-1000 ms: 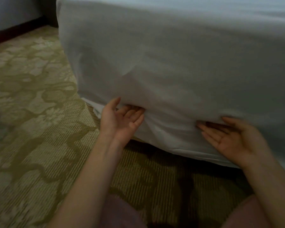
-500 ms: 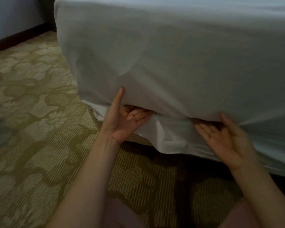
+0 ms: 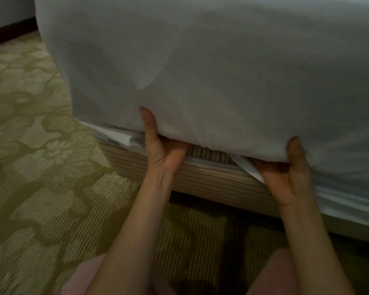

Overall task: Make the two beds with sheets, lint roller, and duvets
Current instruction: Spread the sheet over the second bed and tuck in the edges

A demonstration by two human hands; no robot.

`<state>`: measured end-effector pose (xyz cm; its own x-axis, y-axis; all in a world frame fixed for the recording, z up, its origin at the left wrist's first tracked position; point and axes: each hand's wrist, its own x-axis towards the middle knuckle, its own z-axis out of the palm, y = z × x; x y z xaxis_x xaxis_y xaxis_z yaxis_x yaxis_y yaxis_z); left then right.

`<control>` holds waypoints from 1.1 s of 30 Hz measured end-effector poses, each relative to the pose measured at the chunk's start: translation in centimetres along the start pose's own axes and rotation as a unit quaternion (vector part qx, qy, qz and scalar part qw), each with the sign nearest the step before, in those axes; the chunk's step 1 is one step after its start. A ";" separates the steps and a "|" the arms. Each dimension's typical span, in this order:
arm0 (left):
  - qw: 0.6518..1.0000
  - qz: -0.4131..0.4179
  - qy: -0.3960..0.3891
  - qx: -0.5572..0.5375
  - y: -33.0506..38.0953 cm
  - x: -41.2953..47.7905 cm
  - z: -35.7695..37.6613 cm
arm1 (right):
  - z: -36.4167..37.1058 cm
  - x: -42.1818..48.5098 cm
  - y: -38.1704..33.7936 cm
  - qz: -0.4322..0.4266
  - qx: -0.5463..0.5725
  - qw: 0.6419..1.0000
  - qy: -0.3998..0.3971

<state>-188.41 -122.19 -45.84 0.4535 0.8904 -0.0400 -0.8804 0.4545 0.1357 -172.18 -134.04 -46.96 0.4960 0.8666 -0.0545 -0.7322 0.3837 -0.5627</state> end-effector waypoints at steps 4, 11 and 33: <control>0.995 -0.020 0.086 0.045 -0.3 -0.8 0.8 | -0.5 -0.1 -0.2 -0.002 -0.013 1.000 0.008; 0.847 0.075 0.303 0.431 4.5 -5.6 0.8 | -0.5 -0.4 -0.4 0.009 -0.019 1.000 -0.008; 0.991 0.023 0.127 0.020 6.3 1.6 -0.5 | -0.6 -0.7 0.0 -0.007 -0.068 0.996 -0.053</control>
<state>-193.27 -117.90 -45.53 0.3589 0.8905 -0.2795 -0.8909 0.4162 0.1821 -172.21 -134.83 -47.45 0.4487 0.8929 0.0371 -0.6523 0.3556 -0.6693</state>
